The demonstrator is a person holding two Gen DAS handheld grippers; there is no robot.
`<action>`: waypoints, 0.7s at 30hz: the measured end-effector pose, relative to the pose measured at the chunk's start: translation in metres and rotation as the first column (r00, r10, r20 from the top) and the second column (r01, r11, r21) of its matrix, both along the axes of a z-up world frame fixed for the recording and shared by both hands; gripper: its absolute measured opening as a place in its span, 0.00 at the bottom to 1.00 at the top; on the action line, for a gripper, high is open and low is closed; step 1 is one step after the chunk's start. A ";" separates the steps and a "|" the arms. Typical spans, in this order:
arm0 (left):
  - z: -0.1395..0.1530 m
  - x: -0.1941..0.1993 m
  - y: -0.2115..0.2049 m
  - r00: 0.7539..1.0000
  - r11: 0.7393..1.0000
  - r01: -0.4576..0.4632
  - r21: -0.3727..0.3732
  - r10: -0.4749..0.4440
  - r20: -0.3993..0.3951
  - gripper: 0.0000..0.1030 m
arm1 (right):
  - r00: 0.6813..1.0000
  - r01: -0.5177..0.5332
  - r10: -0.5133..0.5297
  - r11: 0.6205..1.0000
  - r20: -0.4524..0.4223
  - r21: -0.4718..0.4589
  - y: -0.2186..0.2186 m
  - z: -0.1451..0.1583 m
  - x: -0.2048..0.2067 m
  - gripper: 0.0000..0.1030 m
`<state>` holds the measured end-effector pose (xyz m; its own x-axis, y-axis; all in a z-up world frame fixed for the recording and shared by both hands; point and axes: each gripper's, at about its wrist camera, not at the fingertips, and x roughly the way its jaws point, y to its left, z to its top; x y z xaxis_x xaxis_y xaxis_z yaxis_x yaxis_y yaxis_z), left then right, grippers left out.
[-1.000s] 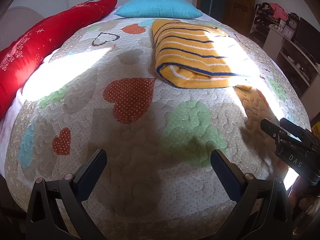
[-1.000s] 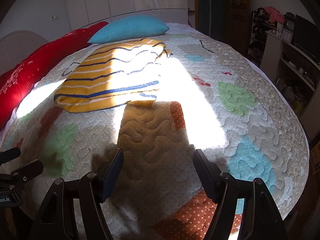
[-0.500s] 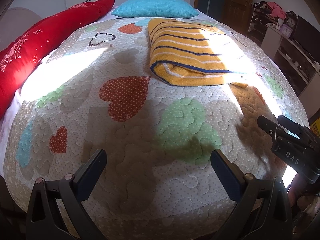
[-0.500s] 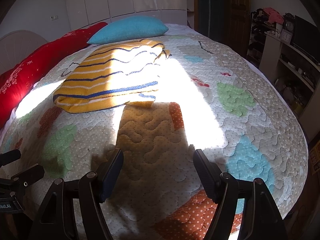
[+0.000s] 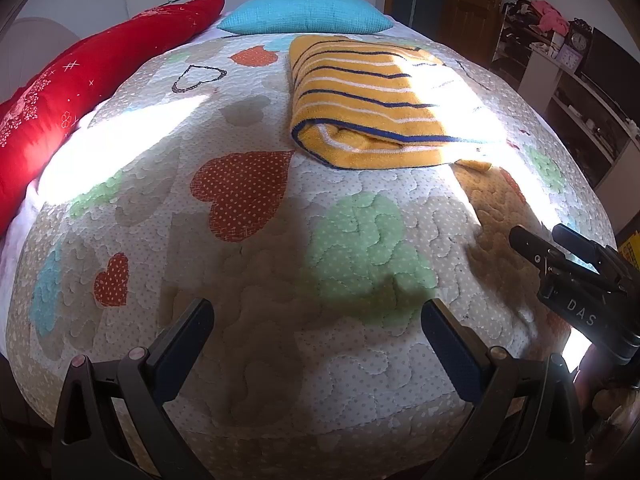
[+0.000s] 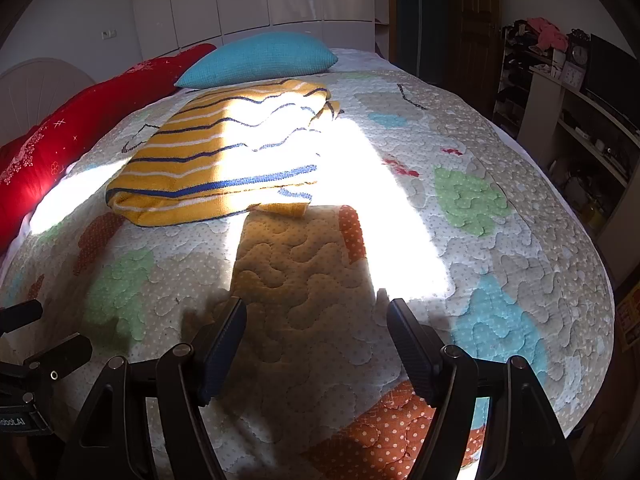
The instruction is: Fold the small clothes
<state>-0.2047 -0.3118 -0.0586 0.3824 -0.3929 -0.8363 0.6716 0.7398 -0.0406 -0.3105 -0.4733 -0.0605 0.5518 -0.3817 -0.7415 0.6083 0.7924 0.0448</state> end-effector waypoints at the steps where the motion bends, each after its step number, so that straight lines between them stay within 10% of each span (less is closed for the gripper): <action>1: 0.000 0.000 0.000 1.000 1.000 0.001 0.000 -0.001 -0.001 1.00 | 1.000 0.000 0.000 1.000 -0.001 0.000 0.000 0.000 0.000 0.75; 21: -0.001 -0.003 -0.002 1.000 1.000 0.018 -0.004 -0.018 -0.017 1.00 | 1.000 -0.016 0.016 1.000 -0.007 -0.007 0.002 0.001 0.005 0.76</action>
<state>-0.2075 -0.3143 -0.0600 0.3611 -0.4032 -0.8409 0.6839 0.7275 -0.0551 -0.3058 -0.4714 -0.0590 0.5526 -0.3780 -0.7428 0.5962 0.8021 0.0354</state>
